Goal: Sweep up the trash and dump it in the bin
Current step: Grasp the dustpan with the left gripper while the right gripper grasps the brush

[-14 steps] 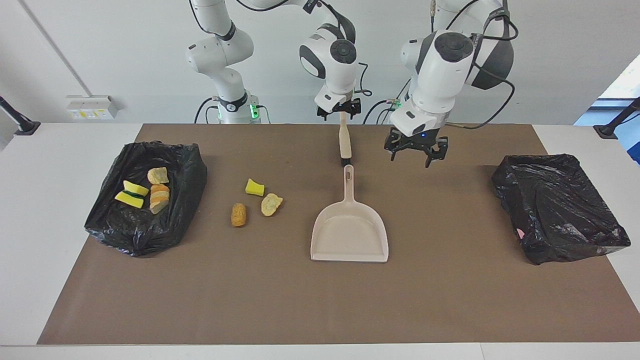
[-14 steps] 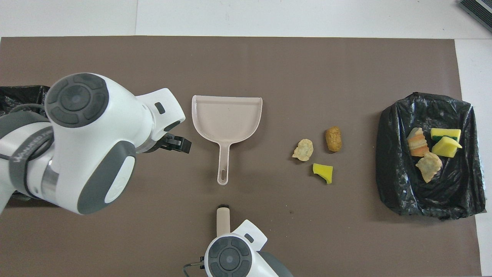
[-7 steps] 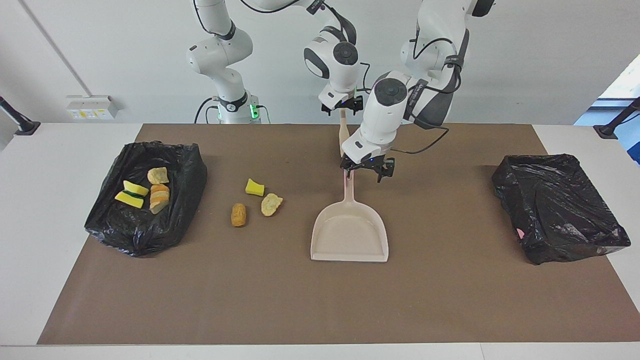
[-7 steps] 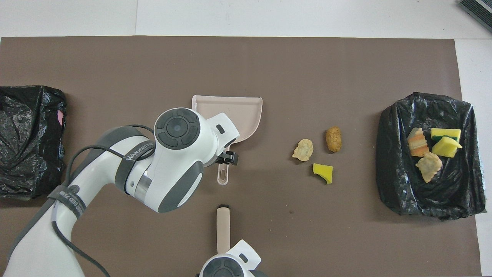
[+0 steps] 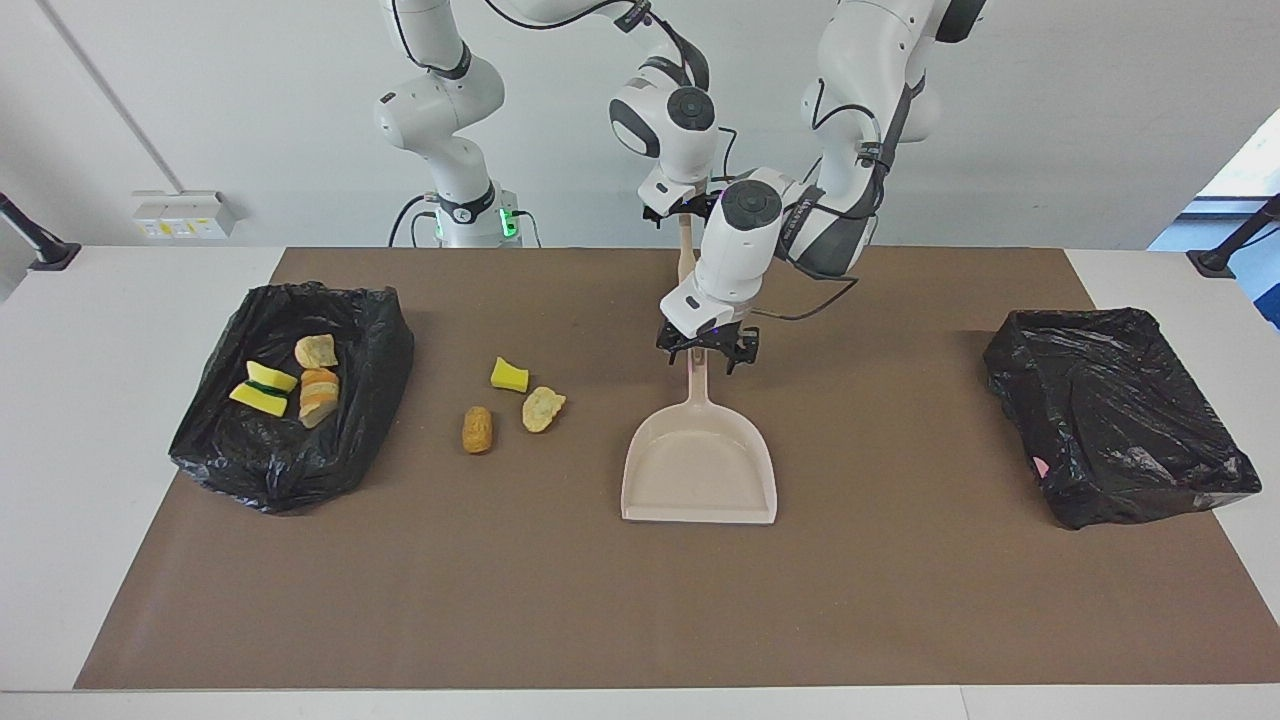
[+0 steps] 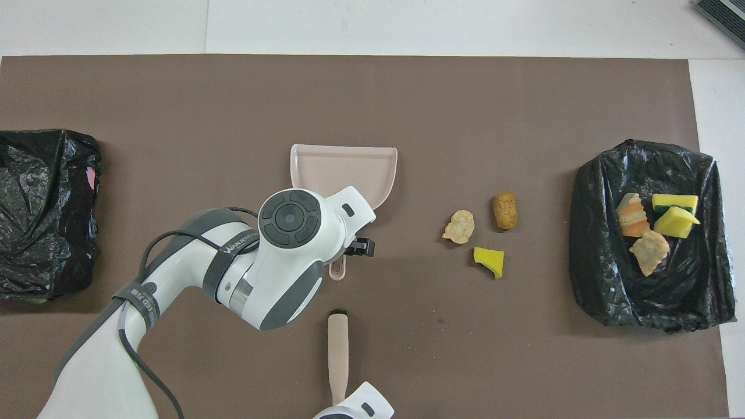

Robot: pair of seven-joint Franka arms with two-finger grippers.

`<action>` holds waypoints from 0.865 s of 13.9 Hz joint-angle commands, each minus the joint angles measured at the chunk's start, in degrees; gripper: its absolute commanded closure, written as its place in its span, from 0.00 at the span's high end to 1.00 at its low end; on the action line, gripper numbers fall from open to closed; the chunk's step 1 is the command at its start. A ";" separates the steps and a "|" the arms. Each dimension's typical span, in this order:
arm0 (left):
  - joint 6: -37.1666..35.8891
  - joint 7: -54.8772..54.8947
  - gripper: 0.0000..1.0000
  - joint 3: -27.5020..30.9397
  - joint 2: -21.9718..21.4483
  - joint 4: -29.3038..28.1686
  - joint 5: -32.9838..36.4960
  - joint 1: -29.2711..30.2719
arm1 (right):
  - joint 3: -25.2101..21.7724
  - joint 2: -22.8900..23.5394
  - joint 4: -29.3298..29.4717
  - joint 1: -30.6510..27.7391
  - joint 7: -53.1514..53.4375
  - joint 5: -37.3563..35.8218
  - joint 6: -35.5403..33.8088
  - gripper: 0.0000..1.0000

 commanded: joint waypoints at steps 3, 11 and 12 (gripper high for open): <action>0.84 -2.46 0.64 0.27 2.34 2.31 3.21 -0.16 | -0.08 -1.91 -1.95 0.29 1.08 1.26 1.52 0.12; 0.49 -2.38 0.24 0.18 2.61 2.76 4.19 -0.24 | -0.17 -1.83 -1.60 0.29 2.14 1.17 1.35 0.00; 0.31 -2.38 0.20 0.18 2.61 2.76 4.27 -0.16 | -0.17 -1.82 -1.60 0.29 2.14 1.17 1.26 0.00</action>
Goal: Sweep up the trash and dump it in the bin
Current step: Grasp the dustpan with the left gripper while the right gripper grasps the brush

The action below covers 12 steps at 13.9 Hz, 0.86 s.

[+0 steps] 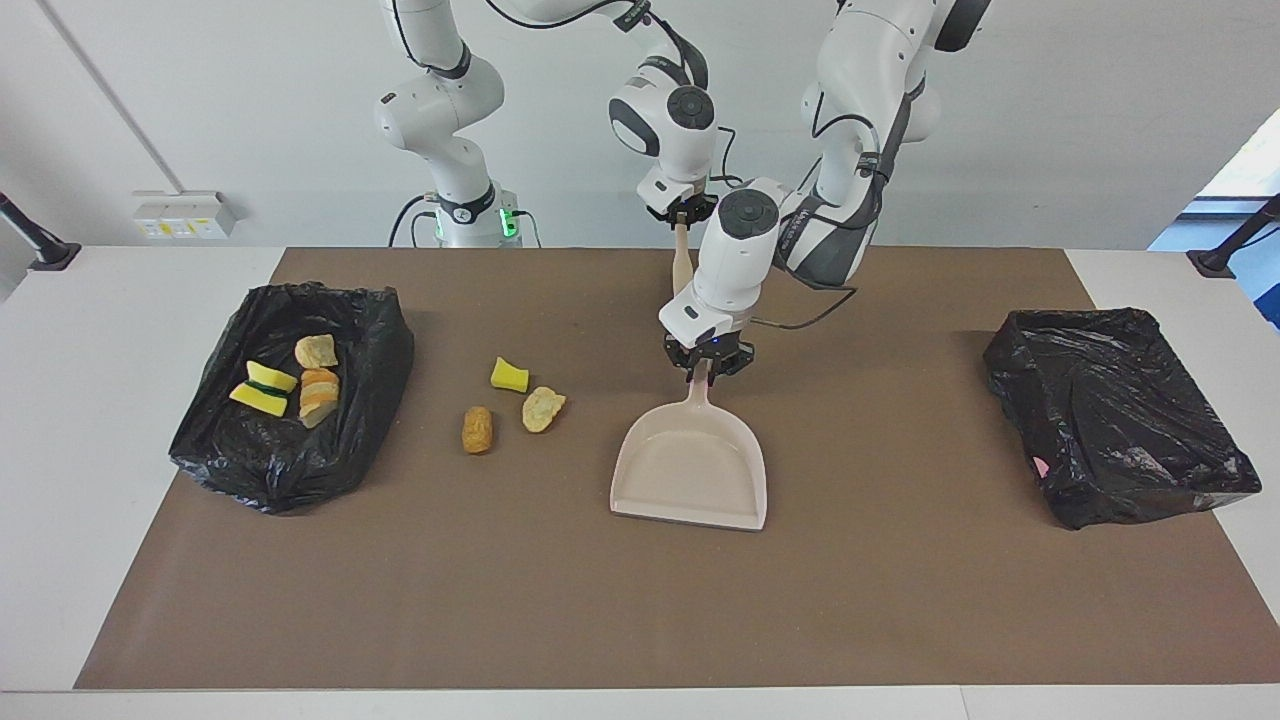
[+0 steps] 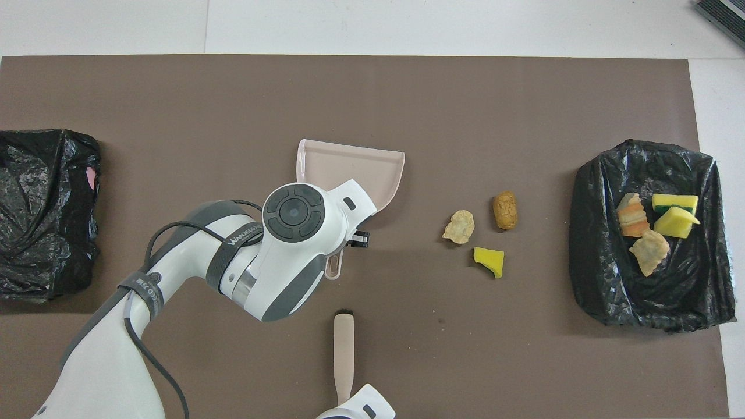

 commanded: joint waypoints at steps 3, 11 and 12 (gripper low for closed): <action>-1.29 -1.08 0.08 0.10 0.95 1.59 3.73 -0.24 | -0.14 -1.50 -0.88 0.27 1.51 0.69 0.69 0.00; -9.90 16.99 0.02 0.19 -0.98 4.75 4.17 2.74 | -0.58 -6.67 1.32 -2.54 1.95 -0.63 -8.18 0.00; -10.96 20.41 0.01 0.28 -0.90 5.45 4.26 3.53 | -0.58 -8.16 1.32 -3.59 0.90 -0.63 -10.19 0.00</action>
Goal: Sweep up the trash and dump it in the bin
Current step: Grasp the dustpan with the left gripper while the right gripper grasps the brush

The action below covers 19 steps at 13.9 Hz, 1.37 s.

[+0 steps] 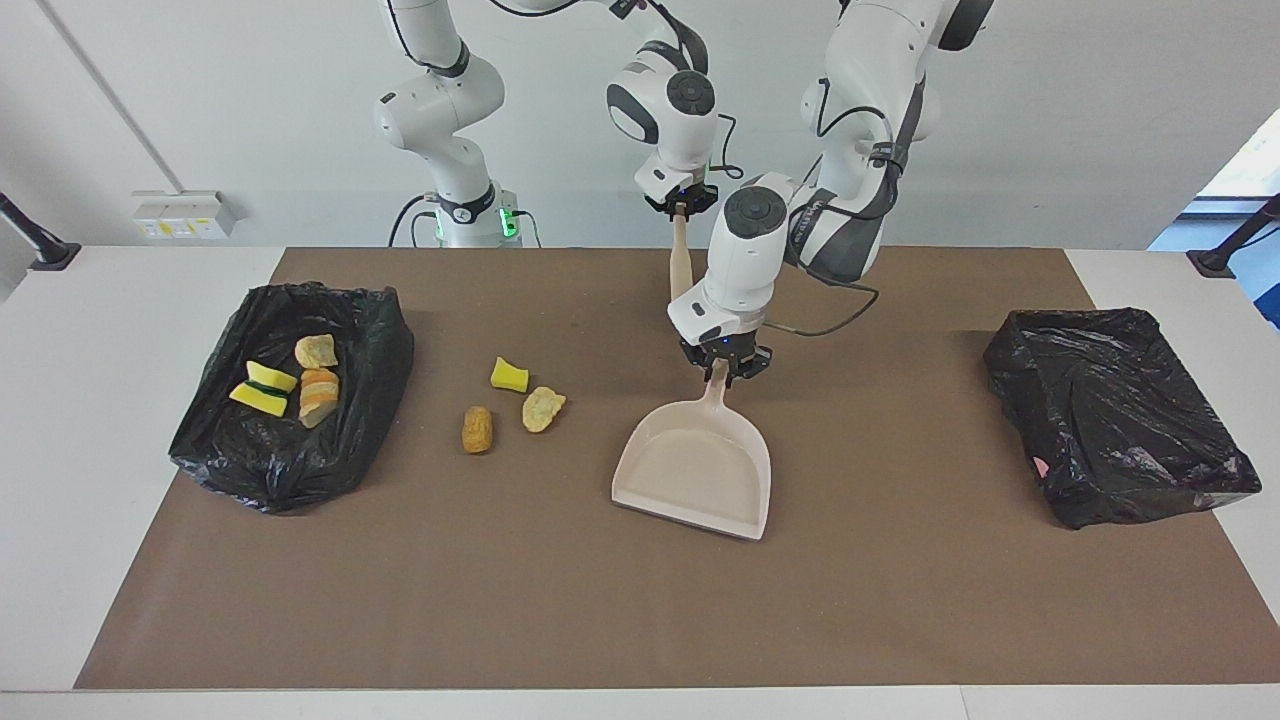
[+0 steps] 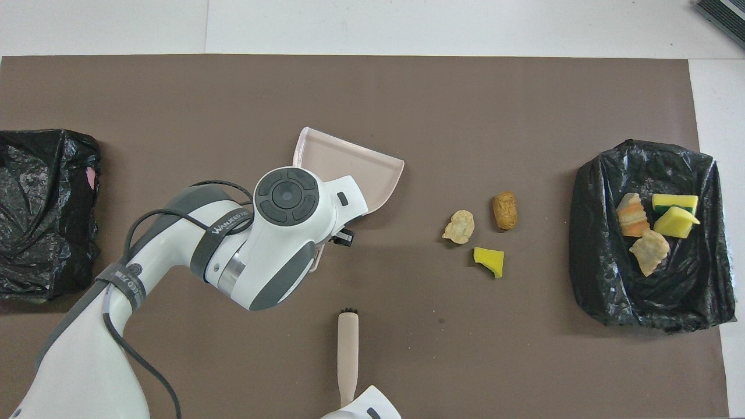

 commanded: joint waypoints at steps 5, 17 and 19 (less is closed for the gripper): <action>-6.21 27.98 0.00 0.13 -0.46 2.92 1.01 4.49 | 0.00 -11.17 0.02 -9.86 -6.85 -0.55 -14.15 0.00; -5.60 59.32 0.00 0.13 -0.37 2.04 4.26 6.34 | 0.18 -8.73 2.22 -34.02 -26.52 -17.59 -20.68 0.00; -6.03 59.23 0.00 0.13 -0.54 1.95 4.35 6.25 | 0.18 -7.41 2.22 -39.38 -31.89 -20.05 -20.32 0.00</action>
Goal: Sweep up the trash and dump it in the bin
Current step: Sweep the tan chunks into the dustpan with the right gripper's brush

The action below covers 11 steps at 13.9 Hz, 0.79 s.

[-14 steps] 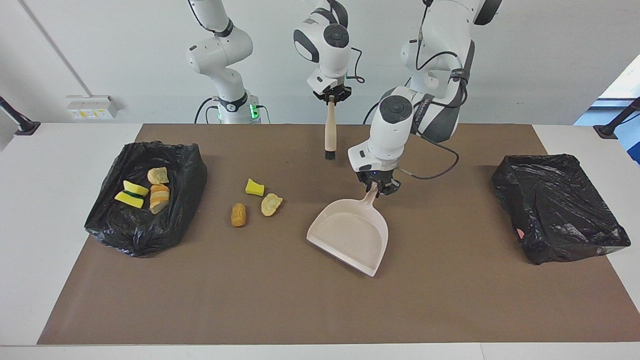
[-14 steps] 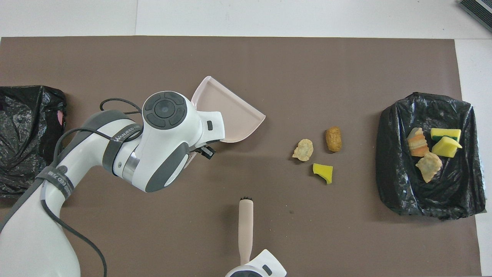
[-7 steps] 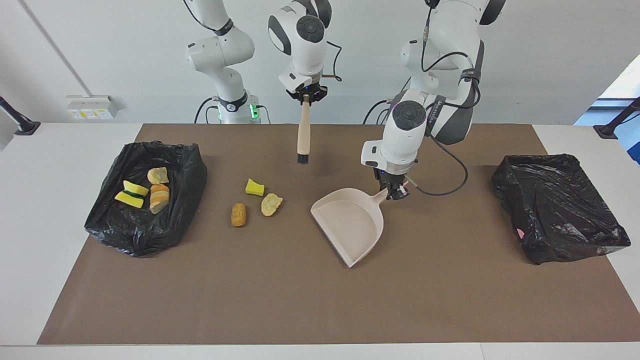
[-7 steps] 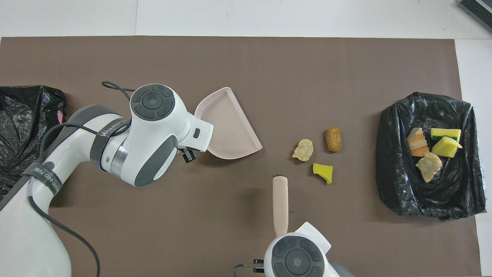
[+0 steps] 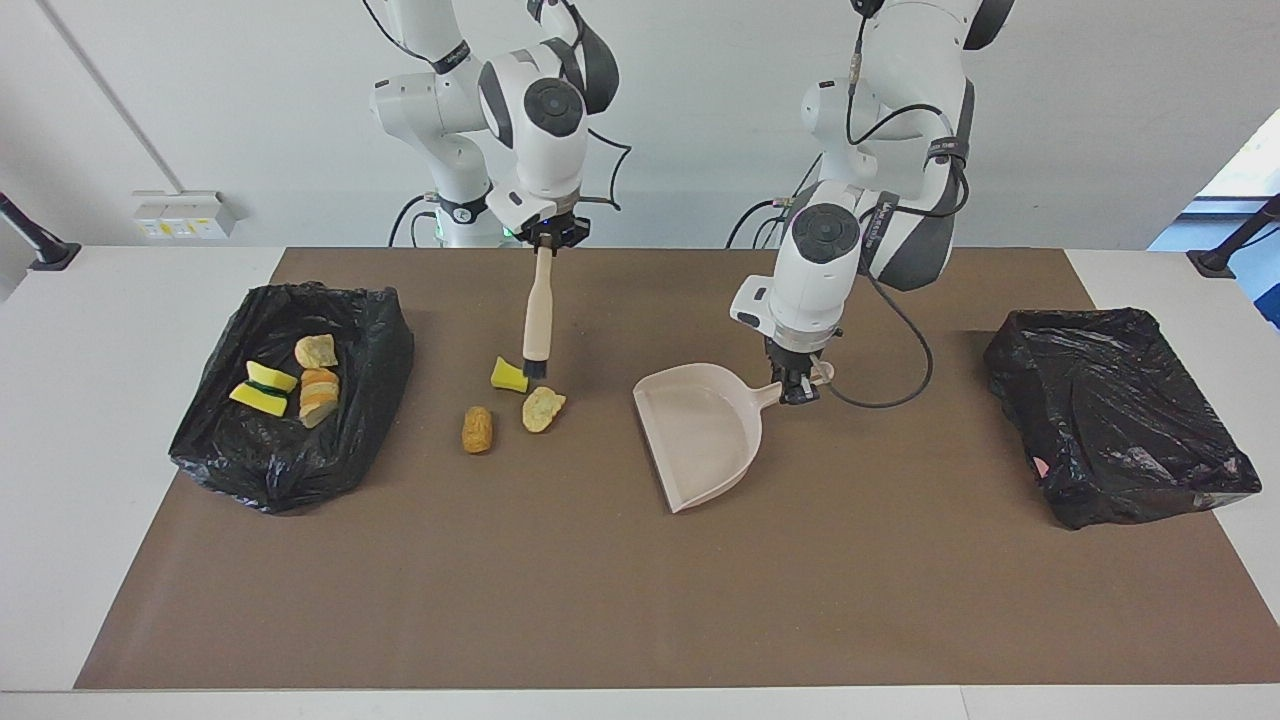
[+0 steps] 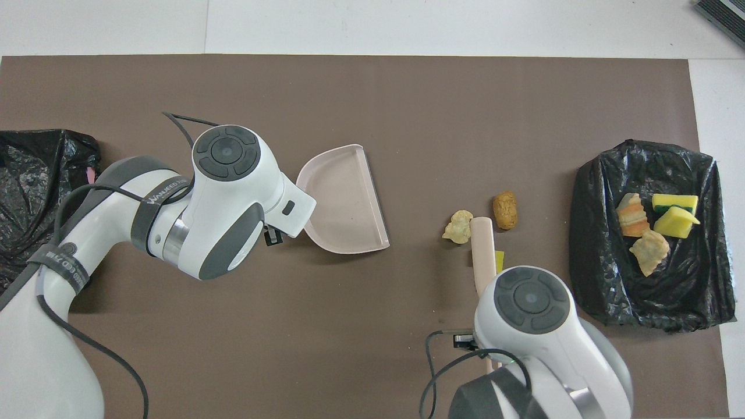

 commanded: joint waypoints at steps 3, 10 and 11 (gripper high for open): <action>0.08 0.68 0.00 -0.40 -1.17 -1.37 2.69 -1.42 | 0.79 3.08 0.86 -11.29 -11.96 -6.31 0.15 0.00; 0.43 0.50 0.00 -1.01 -3.10 -4.72 3.13 -2.48 | 0.88 10.80 1.91 -13.50 -14.09 -16.60 6.56 0.00; 0.25 0.50 0.00 -1.01 -3.10 -4.72 3.22 -2.74 | 0.88 11.77 2.09 -13.50 -14.09 -16.87 7.87 0.00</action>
